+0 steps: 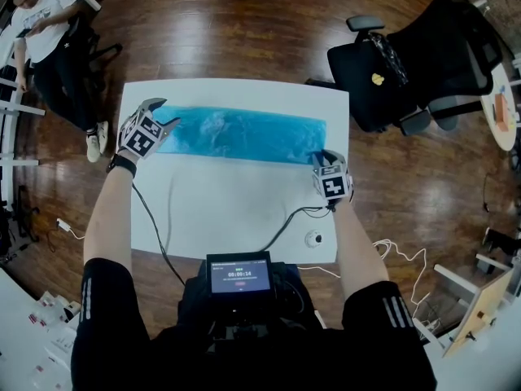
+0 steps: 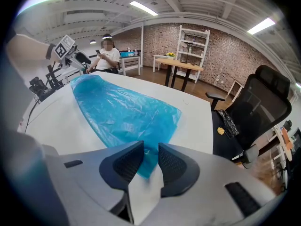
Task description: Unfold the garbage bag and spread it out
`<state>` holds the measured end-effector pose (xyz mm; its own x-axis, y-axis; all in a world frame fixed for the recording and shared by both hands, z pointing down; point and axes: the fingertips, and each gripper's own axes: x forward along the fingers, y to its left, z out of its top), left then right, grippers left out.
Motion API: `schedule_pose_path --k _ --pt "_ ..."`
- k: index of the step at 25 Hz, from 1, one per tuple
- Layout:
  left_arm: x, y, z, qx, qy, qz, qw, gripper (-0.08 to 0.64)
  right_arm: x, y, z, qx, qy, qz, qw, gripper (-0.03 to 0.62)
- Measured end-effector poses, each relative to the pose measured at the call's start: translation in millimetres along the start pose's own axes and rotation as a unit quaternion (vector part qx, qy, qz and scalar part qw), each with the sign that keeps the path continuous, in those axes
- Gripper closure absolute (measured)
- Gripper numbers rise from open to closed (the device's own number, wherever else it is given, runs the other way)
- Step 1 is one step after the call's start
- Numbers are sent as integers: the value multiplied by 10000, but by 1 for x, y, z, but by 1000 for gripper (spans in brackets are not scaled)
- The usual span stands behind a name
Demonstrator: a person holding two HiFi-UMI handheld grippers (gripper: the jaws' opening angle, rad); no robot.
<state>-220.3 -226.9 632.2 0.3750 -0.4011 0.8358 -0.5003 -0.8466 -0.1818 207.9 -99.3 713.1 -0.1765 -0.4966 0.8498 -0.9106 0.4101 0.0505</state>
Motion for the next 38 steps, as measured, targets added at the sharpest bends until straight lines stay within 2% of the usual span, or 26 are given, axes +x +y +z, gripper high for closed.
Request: schedule_pose_path --k 4,11,20,26,31,38 --pt "20 -22 11 398 309 -688 9964 287 0 -1 0 -34 -20 -3 10000 466" --pt "44 -39 28 589 541 -1317 9881 299 0 1 2 -21 -40 63 10000 466" --pt "65 -52 29 802 826 -1663 9793 314 -1 1 2 8 -76 76 9999 466" --pt "78 -48 19 984 1093 -1627 9757 314 -2 4 2 27 -118 90 9999 466" --pt "83 -57 16 1260 1173 -1722 9699 368 -2 3 3 27 -130 103 9999 466" --pt "88 -69 5 1394 1149 -1824 9665 449 -3 3 2 44 -145 101 9998 466"
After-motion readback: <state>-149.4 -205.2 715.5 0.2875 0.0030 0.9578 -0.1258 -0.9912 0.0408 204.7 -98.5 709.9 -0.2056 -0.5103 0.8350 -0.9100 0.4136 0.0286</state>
